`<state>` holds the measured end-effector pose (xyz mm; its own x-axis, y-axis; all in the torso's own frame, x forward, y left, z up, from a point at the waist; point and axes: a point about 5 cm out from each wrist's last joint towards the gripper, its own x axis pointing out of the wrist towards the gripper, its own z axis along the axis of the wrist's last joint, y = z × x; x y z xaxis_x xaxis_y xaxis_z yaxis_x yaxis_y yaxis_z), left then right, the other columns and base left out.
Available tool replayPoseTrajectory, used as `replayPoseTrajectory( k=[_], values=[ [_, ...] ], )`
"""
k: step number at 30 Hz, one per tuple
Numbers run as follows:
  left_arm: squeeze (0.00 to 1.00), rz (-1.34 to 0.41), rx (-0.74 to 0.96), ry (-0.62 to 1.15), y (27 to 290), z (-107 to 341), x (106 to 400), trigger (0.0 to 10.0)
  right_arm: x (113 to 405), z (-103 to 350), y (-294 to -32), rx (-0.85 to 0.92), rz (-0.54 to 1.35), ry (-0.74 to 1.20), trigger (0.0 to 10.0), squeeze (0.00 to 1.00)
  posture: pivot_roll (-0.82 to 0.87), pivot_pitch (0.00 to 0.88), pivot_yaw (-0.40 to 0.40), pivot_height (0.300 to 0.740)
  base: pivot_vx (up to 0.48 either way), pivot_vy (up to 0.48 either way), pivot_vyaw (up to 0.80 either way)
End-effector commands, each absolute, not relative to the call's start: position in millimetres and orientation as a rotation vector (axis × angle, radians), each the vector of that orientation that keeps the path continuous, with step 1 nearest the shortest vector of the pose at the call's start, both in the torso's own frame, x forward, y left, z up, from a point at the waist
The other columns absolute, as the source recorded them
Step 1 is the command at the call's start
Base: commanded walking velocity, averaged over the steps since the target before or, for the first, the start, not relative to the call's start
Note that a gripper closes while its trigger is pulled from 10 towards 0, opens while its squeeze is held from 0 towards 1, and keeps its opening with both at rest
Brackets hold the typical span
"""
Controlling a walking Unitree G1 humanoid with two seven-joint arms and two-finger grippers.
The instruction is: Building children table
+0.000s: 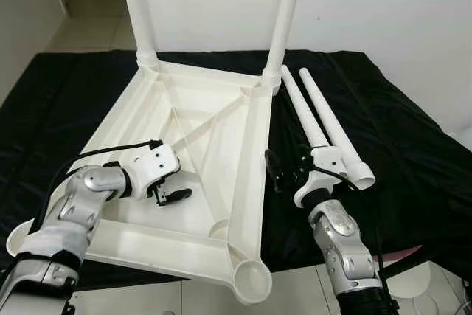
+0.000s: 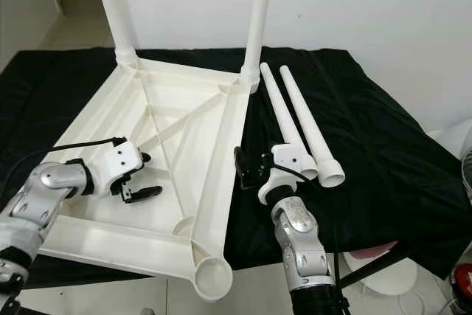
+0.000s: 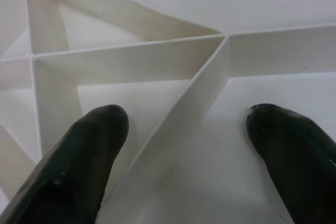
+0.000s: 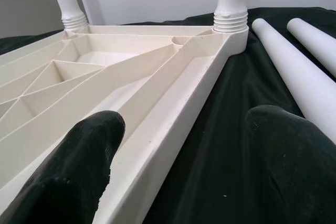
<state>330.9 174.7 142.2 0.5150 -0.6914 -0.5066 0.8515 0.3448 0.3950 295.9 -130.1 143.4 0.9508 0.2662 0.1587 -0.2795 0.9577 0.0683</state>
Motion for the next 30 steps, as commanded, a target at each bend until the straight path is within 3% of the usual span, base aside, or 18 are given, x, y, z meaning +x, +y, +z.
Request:
replayPoseTrajectory(
  k=[1, 2, 3, 5, 6, 7, 8, 9, 10, 25, 26, 29, 30],
  values=[
    [0.35, -0.771, 0.657, 0.282, 185.2, 132.6, 339.7, 8.4, 293.9, 140.8, -131.1, 0.080, 0.279, -0.140, 10.0, 0.00, 0.05, 0.053, -0.002, 0.740, 0.000, 0.000, 0.00],
    [0.03, -0.748, 0.654, 0.309, 187.6, 132.4, 343.3, 9.6, 293.1, 140.2, -131.3, 0.080, 0.277, -0.139, 10.0, 0.00, 0.05, 0.053, 0.001, 0.740, 0.000, 0.000, 0.00],
    [0.03, -0.748, 0.654, 0.309, 187.6, 132.4, 343.3, 9.6, 293.1, 140.2, -131.3, 0.080, 0.277, -0.139, 10.0, 0.00, 0.05, 0.053, 0.001, 0.740, 0.000, 0.000, 0.00],
    [0.00, -0.725, 0.657, 0.331, 190.2, 133.2, 347.9, 7.8, 292.1, 139.6, -131.4, 0.080, 0.274, -0.138, 10.0, 0.00, 0.05, 0.054, 0.006, 0.740, 0.000, 0.000, 0.00],
    [0.00, -0.725, 0.657, 0.331, 190.2, 133.2, 347.9, 7.8, 292.1, 139.6, -131.4, 0.080, 0.274, -0.138, 10.0, 0.00, 0.05, 0.054, 0.006, 0.740, 0.000, 0.000, 0.00],
    [0.00, -0.706, 0.649, 0.341, 191.5, 134.6, 350.6, 4.5, 291.7, 139.2, -131.5, 0.080, 0.272, -0.137, 10.0, 0.00, 0.04, 0.053, 0.009, 0.740, 0.000, 0.000, 0.00],
    [0.00, -0.706, 0.649, 0.341, 191.5, 134.6, 350.6, 4.5, 291.7, 139.2, -131.5, 0.080, 0.272, -0.137, 10.0, 0.00, 0.04, 0.053, 0.009, 0.740, 0.000, 0.000, 0.00],
    [0.00, -0.692, 0.644, 0.348, 192.5, 136.1, 353.2, 3.3, 291.6, 139.0, -131.5, 0.079, 0.269, -0.137, 10.0, 0.00, 0.04, 0.052, 0.011, 0.740, 0.000, 0.000, 0.00],
    [0.00, -0.668, 0.645, 0.355, 194.3, 137.8, 356.3, 0.0, 291.5, 138.8, -131.5, 0.080, 0.267, -0.137, 10.0, 0.00, 0.04, 0.052, 0.013, 0.740, 0.000, 0.000, 0.00],
    [0.00, -0.610, 0.642, 0.325, 185.0, 149.7, 371.0, 0.0, 290.3, 138.2, -131.0, 0.086, 0.261, -0.136, 10.0, 0.00, 0.04, 0.055, 0.017, 0.740, 0.000, 0.000, 0.00],
    [0.00, -0.603, 0.643, 0.316, 183.3, 151.3, 372.8, 0.9, 290.4, 138.2, -130.6, 0.087, 0.262, -0.135, 10.0, 0.00, 0.04, 0.055, 0.017, 0.740, 0.000, 0.000, 0.00],
    [0.00, -0.608, 0.653, 0.288, 178.8, 154.6, 375.6, 0.9, 290.6, 138.4, -129.9, 0.088, 0.262, -0.136, 10.0, 0.00, 0.04, 0.054, 0.017, 0.740, 0.000, 0.000, 0.00],
    [0.00, -0.623, 0.669, 0.279, 176.8, 155.2, 375.9, 8.2, 290.4, 138.4, -129.7, 0.088, 0.262, -0.136, 10.0, 0.00, 0.04, 0.056, 0.018, 0.740, 0.000, 0.000, 0.00]
  ],
)
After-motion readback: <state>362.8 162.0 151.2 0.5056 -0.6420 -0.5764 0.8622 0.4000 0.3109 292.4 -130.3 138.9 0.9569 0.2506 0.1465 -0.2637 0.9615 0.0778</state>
